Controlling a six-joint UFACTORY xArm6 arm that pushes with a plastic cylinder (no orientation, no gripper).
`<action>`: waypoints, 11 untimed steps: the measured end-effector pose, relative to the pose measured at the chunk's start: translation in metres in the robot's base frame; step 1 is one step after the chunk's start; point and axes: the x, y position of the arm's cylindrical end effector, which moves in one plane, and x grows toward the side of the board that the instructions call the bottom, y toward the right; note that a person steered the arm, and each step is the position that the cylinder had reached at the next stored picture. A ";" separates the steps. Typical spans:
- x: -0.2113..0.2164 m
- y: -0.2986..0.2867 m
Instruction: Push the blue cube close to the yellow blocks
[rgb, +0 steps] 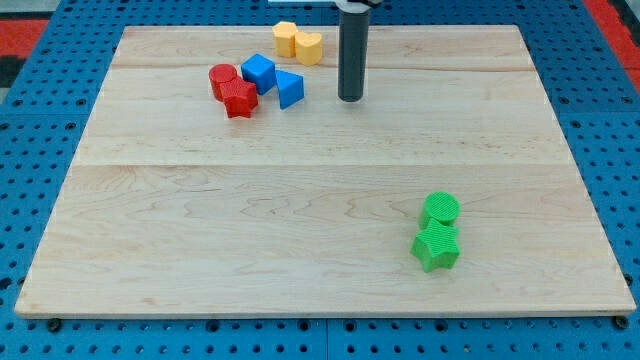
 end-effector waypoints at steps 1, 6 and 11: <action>0.034 0.019; 0.028 -0.053; -0.032 -0.118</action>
